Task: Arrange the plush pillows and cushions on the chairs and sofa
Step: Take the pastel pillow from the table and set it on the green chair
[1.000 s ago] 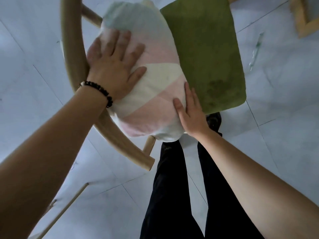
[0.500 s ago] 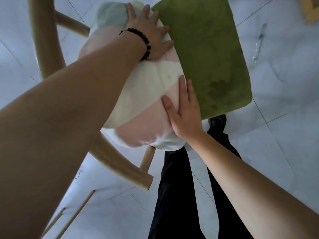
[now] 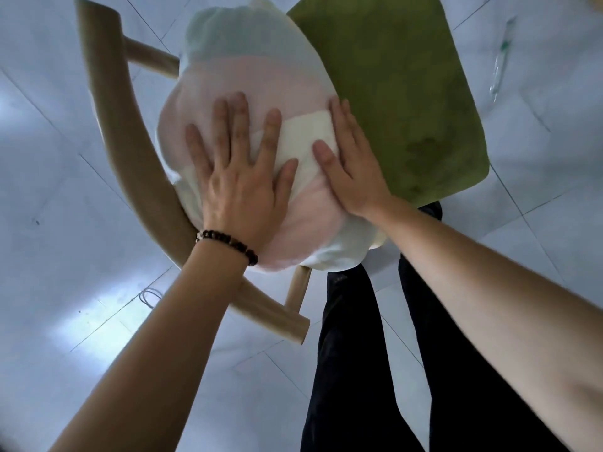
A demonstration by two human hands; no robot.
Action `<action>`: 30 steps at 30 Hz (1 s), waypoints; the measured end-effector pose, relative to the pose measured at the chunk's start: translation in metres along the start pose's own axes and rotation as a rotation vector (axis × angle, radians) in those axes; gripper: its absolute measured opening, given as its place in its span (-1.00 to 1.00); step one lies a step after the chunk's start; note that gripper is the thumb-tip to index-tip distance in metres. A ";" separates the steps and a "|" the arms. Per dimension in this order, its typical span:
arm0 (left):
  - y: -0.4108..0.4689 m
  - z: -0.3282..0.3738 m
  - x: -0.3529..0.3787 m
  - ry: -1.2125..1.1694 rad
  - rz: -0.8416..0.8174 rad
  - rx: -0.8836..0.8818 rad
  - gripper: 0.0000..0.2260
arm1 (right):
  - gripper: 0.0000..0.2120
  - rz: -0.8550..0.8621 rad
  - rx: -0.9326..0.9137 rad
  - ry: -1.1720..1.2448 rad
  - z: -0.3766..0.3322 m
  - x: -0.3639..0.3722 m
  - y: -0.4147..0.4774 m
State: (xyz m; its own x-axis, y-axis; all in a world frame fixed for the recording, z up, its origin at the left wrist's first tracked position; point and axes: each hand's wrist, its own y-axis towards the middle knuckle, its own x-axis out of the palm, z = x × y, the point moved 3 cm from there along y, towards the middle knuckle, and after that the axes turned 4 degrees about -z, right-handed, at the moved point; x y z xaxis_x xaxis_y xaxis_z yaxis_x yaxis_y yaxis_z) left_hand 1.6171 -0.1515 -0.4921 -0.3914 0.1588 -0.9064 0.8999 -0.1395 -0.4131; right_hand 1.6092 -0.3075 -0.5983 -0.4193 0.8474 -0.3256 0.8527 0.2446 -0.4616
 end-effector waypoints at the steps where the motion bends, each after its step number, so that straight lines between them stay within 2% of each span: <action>1: -0.005 -0.003 0.007 0.009 0.004 0.000 -0.43 | -0.30 -0.049 -0.006 -0.018 0.002 0.000 0.005; 3: -0.009 -0.004 0.009 0.006 0.046 -0.003 -0.43 | -0.36 -0.084 -0.024 -0.040 0.002 -0.006 0.012; 7: -0.005 -0.003 0.005 -0.035 0.107 -0.053 -0.42 | -0.35 0.072 -0.049 -0.074 -0.018 -0.030 0.046; 9: -0.005 -0.001 0.008 -0.029 0.105 -0.064 -0.43 | -0.34 0.096 -0.059 -0.085 -0.036 -0.035 0.075; 12: -0.006 -0.002 0.011 -0.023 0.100 -0.068 -0.44 | -0.34 -0.069 -0.106 -0.146 -0.052 -0.024 0.117; 15: -0.004 -0.005 0.010 -0.021 0.071 -0.054 -0.45 | -0.31 -0.215 -0.052 -0.185 -0.049 -0.018 0.129; 18: -0.003 -0.004 0.008 -0.029 0.059 -0.042 -0.45 | -0.31 -0.075 0.017 -0.092 -0.040 -0.030 0.104; 20: -0.002 -0.003 0.009 -0.042 0.037 -0.048 -0.43 | -0.30 0.061 0.034 0.003 -0.029 -0.032 0.066; 22: -0.002 -0.002 0.009 -0.052 0.021 -0.044 -0.40 | -0.29 0.128 0.035 0.018 -0.010 -0.025 0.014; 24: 0.001 -0.002 0.010 -0.046 0.009 -0.037 -0.38 | -0.21 0.108 0.006 -0.028 0.014 -0.011 -0.040; 26: 0.003 -0.003 0.013 -0.033 -0.003 -0.032 -0.38 | -0.13 -0.001 -0.019 -0.156 0.040 0.007 -0.077; 30: 0.004 -0.001 0.017 -0.037 -0.016 -0.016 -0.40 | -0.12 -0.076 0.039 -0.226 0.062 0.015 -0.089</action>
State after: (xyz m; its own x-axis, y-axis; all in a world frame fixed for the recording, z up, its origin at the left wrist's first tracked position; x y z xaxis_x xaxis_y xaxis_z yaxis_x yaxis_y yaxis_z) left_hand 1.6140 -0.1481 -0.5091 -0.4121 0.1247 -0.9026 0.8965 -0.1213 -0.4261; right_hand 1.5073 -0.3454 -0.6132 -0.5444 0.6996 -0.4628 0.8052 0.2812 -0.5221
